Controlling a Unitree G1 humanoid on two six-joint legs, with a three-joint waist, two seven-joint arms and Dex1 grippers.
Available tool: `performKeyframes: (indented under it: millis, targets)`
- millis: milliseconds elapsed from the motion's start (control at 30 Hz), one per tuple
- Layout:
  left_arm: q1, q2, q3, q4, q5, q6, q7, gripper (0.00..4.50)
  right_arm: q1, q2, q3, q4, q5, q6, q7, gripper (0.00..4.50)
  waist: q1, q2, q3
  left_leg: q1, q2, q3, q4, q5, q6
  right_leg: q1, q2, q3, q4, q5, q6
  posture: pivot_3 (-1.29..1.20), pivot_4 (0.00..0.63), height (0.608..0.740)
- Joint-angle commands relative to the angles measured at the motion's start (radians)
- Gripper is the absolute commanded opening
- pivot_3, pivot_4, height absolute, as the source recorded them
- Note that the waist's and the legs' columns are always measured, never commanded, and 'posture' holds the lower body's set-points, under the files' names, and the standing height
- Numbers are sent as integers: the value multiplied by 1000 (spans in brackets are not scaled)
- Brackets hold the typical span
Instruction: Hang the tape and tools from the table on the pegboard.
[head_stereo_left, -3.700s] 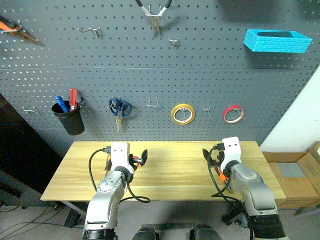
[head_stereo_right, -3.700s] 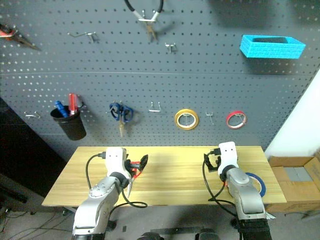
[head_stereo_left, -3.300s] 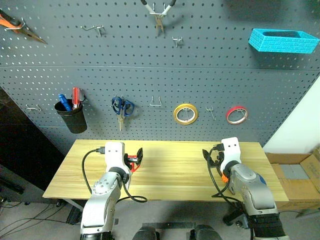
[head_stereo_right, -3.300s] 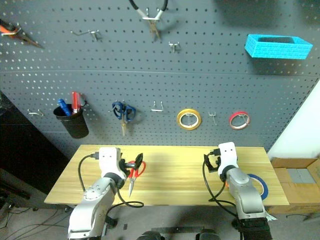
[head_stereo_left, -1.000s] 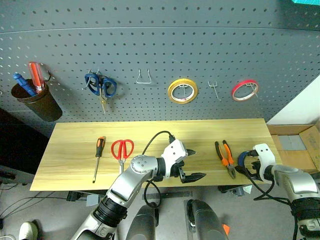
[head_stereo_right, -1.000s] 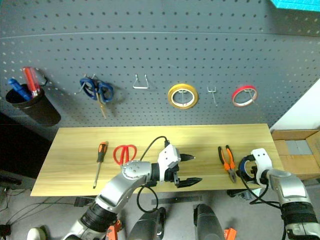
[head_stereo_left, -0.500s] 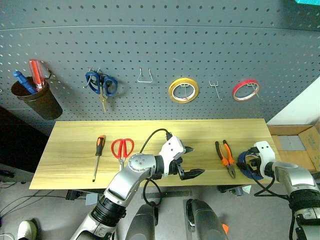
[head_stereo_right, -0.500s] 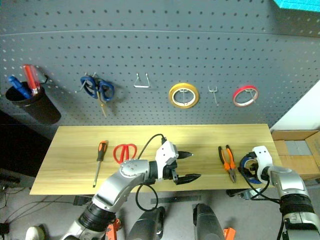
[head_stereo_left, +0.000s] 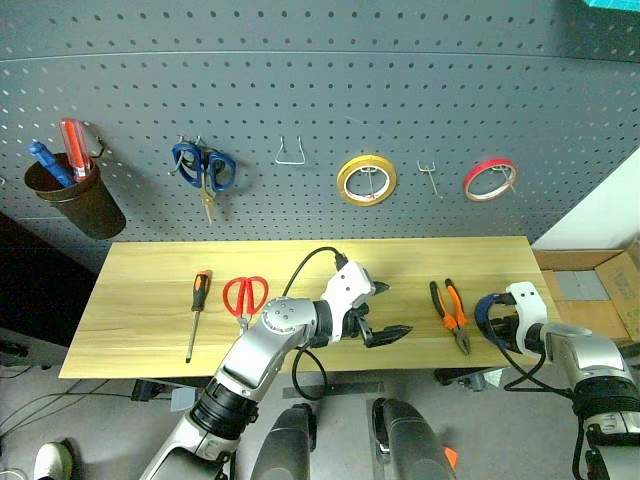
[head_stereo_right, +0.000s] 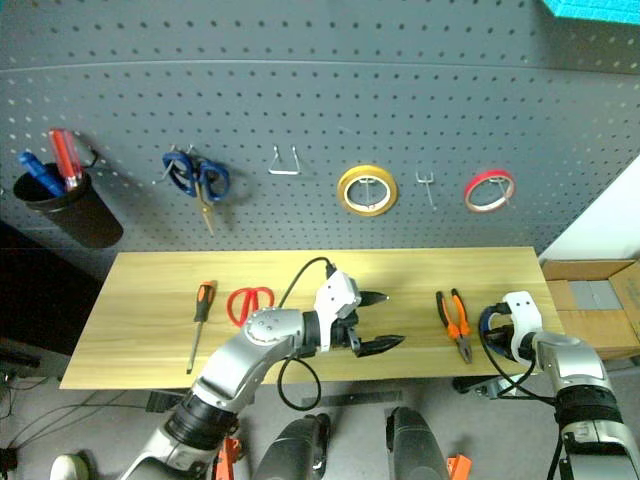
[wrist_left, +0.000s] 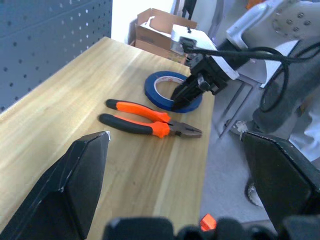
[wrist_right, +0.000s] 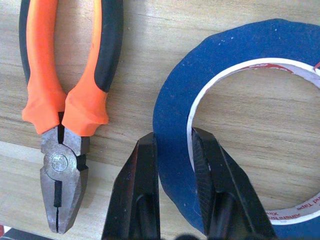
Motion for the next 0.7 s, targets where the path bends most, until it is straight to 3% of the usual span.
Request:
performKeyframes:
  millis: [33,200,433,600,700]
  targets:
    - [-40,-23,31,2,-24,-27,-9,4500,51,-24,-8,-105,-43,-44,-50,377,1,5,-4,0,0,0,0,0,0,0,0,0,0,1,-2,-70,176,740]
    - [-107,-30,96,32,-71,-13,-25,4500,147,-6,-67,-402,-22,63,-130,377,0,19,-27,-7,-1,2,0,3,-4,-8,0,1,2,3,-4,-102,113,740]
    - [-99,26,144,-6,-77,-31,-34,4500,-30,288,-248,-762,125,474,-390,377,-24,20,-81,-7,1,6,0,3,-5,-11,2,4,3,4,-5,-99,63,740]
    - [-51,62,199,-104,-112,28,9,4500,-138,484,-212,-937,130,593,-527,377,-21,20,-117,-6,1,3,0,5,-5,-11,6,3,5,6,-7,-74,41,740]
    - [-21,73,241,-159,-122,61,57,4500,-160,528,-121,-1031,130,627,-549,377,-15,20,-134,-6,0,3,0,4,-3,-11,6,3,6,6,-7,-48,26,740]
